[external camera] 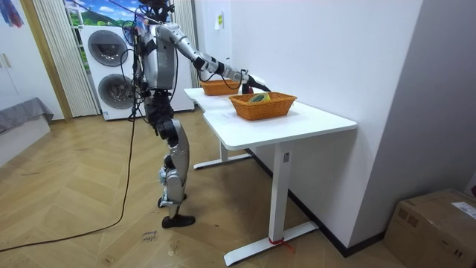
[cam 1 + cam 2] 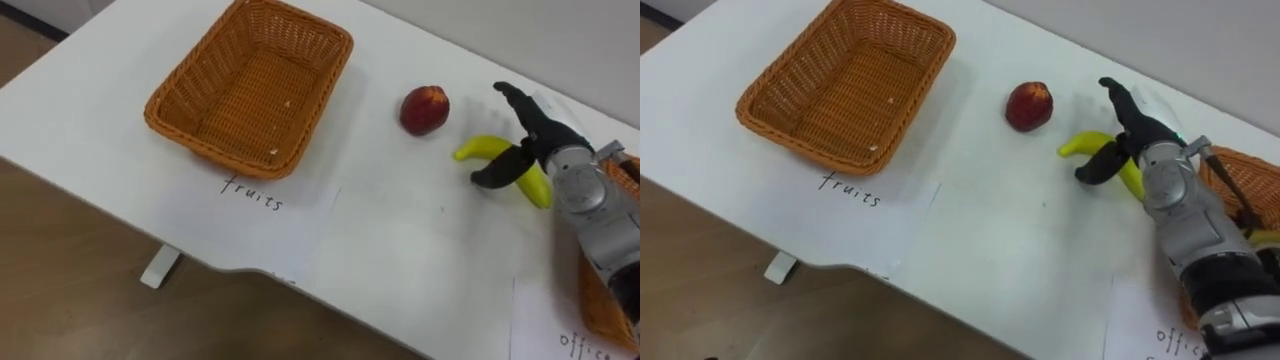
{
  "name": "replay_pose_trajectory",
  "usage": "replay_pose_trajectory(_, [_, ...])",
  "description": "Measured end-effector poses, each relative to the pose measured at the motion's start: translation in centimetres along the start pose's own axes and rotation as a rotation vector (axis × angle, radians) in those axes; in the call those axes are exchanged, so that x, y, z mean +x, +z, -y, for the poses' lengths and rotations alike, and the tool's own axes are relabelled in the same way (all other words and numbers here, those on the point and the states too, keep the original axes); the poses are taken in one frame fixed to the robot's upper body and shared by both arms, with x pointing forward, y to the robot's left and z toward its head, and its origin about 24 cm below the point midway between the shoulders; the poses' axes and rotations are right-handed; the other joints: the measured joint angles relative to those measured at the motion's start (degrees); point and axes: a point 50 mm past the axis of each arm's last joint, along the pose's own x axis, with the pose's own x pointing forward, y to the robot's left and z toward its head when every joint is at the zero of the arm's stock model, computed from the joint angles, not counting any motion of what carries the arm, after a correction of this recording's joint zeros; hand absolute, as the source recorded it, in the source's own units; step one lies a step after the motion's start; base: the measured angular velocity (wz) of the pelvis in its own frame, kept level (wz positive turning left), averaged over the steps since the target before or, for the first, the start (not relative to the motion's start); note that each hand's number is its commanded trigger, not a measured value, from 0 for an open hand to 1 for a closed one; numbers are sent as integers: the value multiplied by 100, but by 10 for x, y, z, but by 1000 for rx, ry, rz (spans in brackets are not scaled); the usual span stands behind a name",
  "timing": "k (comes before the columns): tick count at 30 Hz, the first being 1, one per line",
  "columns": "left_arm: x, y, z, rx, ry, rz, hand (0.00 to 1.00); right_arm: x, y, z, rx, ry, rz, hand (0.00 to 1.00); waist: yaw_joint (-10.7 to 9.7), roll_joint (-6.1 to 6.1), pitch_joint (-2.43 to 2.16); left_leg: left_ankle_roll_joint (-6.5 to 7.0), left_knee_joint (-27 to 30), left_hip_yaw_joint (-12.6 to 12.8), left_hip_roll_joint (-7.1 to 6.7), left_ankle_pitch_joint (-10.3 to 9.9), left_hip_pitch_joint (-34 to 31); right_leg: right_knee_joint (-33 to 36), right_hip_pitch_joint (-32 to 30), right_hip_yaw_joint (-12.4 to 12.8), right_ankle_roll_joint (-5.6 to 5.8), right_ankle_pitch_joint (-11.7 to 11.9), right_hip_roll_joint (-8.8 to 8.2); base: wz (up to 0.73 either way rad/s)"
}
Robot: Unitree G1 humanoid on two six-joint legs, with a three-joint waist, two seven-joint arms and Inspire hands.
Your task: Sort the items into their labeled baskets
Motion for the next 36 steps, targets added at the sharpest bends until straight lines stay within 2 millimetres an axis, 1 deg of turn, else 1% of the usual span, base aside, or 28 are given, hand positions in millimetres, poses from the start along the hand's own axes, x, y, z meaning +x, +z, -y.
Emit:
replay_pose_trajectory(2, [0, 0, 0, 0, 0, 0, 0, 1, 0, 1, 0, -8, -2, 0, 18, 18, 0, 0, -14, 0, 0, 0, 3, -1, 0, 6, 0, 0, 2, 0])
replay_pose_trajectory(4, [0, 2, 1, 11, 6, 7, 0, 2, -1, 3, 0, -17, -13, 0, 85, 46, -6, 0, -34, 10, 1, 0, 15, -1, -2, 31, -1, 1, 6, -4])
replay_pose_trajectory(7, [0, 2, 1, 10, 15, 9, 0, 3, -1, 5, 0, -28, -17, 0, 120, 56, -9, -2, -33, 8, 3, 2, 17, -1, -1, 31, -2, 1, 8, 0])
replay_pose_trajectory(23, [0, 2, -1, 7, 50, 8, 0, 3, -3, 5, -2, -40, -26, 0, 113, 53, -12, -4, -16, 1, 3, 3, 17, -25, 6, 31, -8, 15, 17, 0])
replay_pose_trajectory(30, [0, 3, -2, 6, 54, 13, 0, 3, -5, 6, -1, -33, -32, 0, 104, 55, -22, -4, -21, -12, 2, 3, -2, -43, 3, 1, -4, 31, 16, 1])
replay_pose_trajectory(31, [0, 5, -2, 5, 56, 19, 0, 3, -8, 7, -4, -23, -43, 0, 114, 56, -29, -4, -24, -28, 1, 3, -11, -46, 3, -16, -2, 37, 16, 7])
replay_pose_trajectory(34, [0, 5, -2, 1, 54, 18, 0, 2, -17, 8, -6, 11, -81, 0, 122, 46, -68, -4, -24, -44, -3, 3, -11, -46, 11, -28, -1, 39, 15, 2])
replay_pose_trajectory(36, [0, 4, -2, -9, 51, 10, 0, 1, -20, 8, 1, 37, -93, 0, 112, 36, -76, -4, -24, -43, -3, 4, -4, -46, 15, -28, -1, 39, 16, 0])
